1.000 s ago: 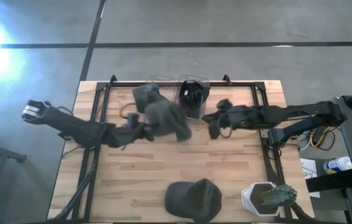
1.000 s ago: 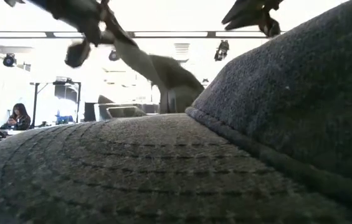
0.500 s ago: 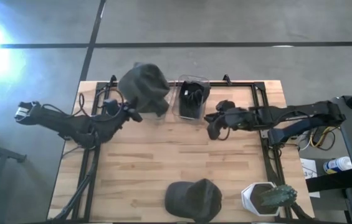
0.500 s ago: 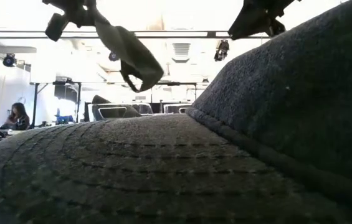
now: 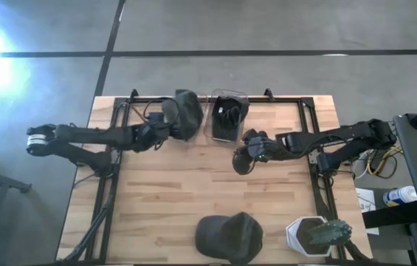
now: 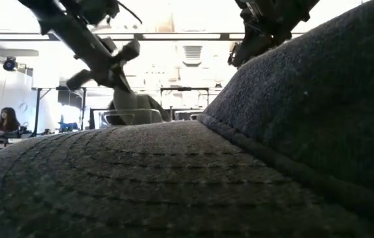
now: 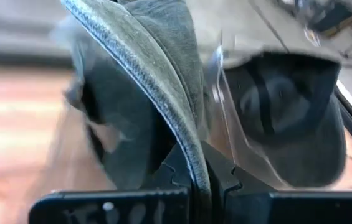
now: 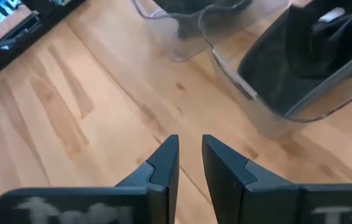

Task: Pick & Place hat
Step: Put the gray cap into the left transparent bin

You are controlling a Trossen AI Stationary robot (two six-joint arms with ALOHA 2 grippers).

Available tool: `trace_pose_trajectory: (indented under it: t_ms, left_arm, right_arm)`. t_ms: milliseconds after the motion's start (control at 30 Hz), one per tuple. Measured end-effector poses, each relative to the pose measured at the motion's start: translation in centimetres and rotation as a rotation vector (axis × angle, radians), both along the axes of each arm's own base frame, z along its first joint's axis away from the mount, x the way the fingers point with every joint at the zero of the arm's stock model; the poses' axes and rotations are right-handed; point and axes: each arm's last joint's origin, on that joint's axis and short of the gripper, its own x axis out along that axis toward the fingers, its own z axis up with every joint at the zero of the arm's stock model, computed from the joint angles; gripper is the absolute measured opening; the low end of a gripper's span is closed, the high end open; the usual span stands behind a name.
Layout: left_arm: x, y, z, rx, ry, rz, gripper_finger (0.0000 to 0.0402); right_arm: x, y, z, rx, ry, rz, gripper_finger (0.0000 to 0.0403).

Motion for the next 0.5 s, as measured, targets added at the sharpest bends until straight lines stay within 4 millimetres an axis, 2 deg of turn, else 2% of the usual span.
trace_pose_trajectory:
  t_ms: [233, 400, 500]
  left_arm:
    - [0.9, 0.6, -1.7, -0.192, -0.028, -0.044, 0.0011]
    - [0.4, 0.4, -0.9, -0.189, -0.044, -0.038, 0.0014]
    - [-0.1, 0.4, 0.3, -0.163, -0.046, -0.023, 0.0032]
  right_arm:
    - [0.2, 0.1, -0.1, 0.017, -0.005, -0.012, 0.0068]
    - [0.0, 0.0, 0.1, 0.017, -0.011, -0.012, 0.0068]
    - [0.0, 0.0, 0.1, 0.017, -0.009, -0.011, 0.0068]
